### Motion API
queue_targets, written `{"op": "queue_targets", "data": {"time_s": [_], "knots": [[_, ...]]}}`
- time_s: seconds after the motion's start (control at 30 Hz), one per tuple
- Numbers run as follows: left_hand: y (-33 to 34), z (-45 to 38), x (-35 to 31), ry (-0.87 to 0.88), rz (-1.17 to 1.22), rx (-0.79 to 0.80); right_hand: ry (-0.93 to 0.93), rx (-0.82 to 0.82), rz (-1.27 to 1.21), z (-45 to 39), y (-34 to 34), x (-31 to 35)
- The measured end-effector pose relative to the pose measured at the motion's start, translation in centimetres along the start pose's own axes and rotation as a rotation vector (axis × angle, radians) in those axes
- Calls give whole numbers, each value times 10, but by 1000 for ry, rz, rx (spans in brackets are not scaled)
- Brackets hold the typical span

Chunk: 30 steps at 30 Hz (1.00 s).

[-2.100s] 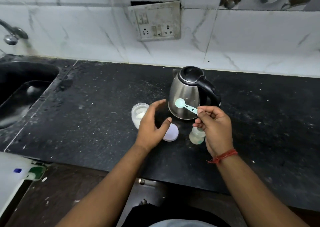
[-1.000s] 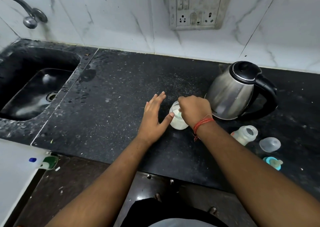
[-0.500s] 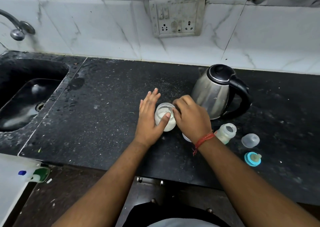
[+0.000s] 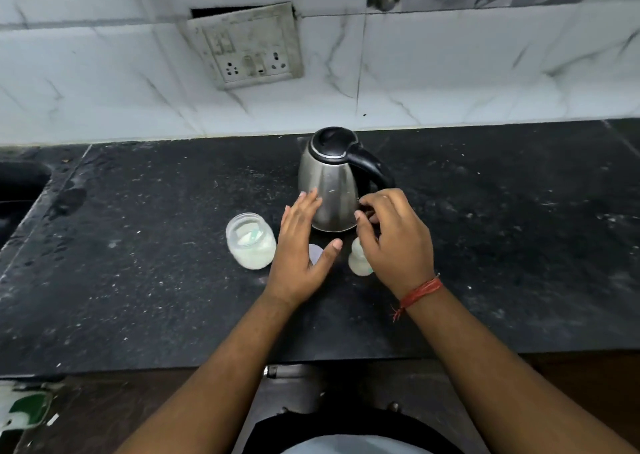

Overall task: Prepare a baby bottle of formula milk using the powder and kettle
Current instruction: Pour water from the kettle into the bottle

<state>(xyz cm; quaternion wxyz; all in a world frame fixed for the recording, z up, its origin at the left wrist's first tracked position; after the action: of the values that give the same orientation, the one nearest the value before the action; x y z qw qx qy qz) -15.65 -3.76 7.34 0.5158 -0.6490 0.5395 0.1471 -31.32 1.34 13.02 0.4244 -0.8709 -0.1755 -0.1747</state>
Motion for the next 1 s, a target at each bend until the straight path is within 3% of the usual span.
{"op": "queue_targets", "data": {"time_s": [0.4,0.57,0.73,1.0], "knots": [[64,15,21,-194,8,148,150,-13,-29,-5,-24,-71],[83,16,35,-320,12,258,270,-15,-163,-17,-9,-90],[102,18,52,-436,79,354,365,155,-315,-29,22,-106],[115,16,53,-453,50,419,506,343,-532,-35,59,-114]]}}
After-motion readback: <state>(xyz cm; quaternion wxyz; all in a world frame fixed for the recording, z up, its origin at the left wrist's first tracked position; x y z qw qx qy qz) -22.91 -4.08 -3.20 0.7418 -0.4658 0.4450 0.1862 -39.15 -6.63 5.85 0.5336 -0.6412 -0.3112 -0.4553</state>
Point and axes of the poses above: each hand's wrist, its own z-axis away from the middle knuckle, its own y-axis out of the palm, x = y × z, the point moved 8 cm from there along -z, towards the middle knuckle, and after that the axes turned 2 degrees about -y, right-handed, at the moved point
